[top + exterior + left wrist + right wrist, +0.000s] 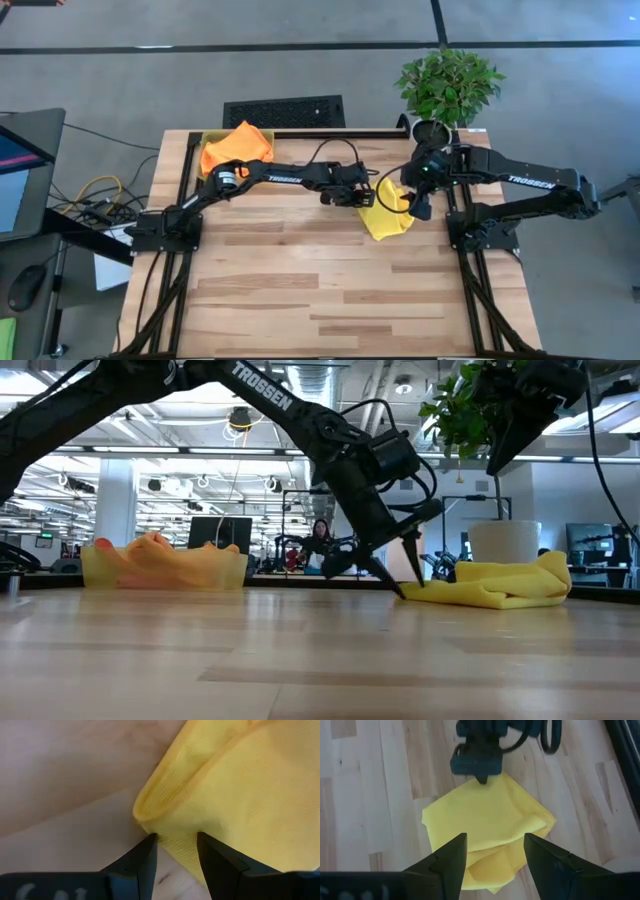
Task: Fold microfiber towels
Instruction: Put the folded yellow microfiber cloth into the yellow bin
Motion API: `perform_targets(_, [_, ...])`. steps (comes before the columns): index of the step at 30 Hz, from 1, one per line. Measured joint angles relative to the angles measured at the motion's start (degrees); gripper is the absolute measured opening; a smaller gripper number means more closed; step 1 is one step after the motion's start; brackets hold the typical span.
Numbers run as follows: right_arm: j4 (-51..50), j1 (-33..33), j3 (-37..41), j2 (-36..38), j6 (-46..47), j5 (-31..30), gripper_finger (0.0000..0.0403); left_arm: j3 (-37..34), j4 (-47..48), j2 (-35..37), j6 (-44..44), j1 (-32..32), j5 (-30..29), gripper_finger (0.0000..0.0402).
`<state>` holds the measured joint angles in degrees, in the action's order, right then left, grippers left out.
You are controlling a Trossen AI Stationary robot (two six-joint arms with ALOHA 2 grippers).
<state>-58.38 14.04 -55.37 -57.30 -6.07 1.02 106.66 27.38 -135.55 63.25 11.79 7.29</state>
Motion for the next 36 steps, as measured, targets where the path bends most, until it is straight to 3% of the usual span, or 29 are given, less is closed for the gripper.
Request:
perform_targets(14, [0.56, 0.00, 0.00, 0.00, 0.02, -1.30, 0.0221, 0.32, -2.89, -2.03, -0.64, 0.03, -0.49, 0.0128])
perform_targets(17, [0.56, 0.00, -0.02, 0.00, 0.03, -1.33, 0.0221, 0.32, -1.88, -2.09, -2.36, 0.20, -0.74, 0.0101])
perform_targets(22, [0.56, 0.00, 0.00, 0.00, 0.04, -1.33, 0.0221, 0.26, -0.79, -2.20, -5.88, 0.99, 0.06, 0.0017])
perform_targets(24, [0.56, 0.00, 0.00, 0.00, 0.03, -1.32, 0.0221, 0.27, -0.28, -2.24, -6.83, 1.35, 0.67, 0.0008])
perform_targets(36, [1.00, 0.00, -0.02, 0.00, 0.02, -2.60, 0.0221, -0.10, 16.21, 4.05, -19.13, 3.28, 0.56, 0.0001])
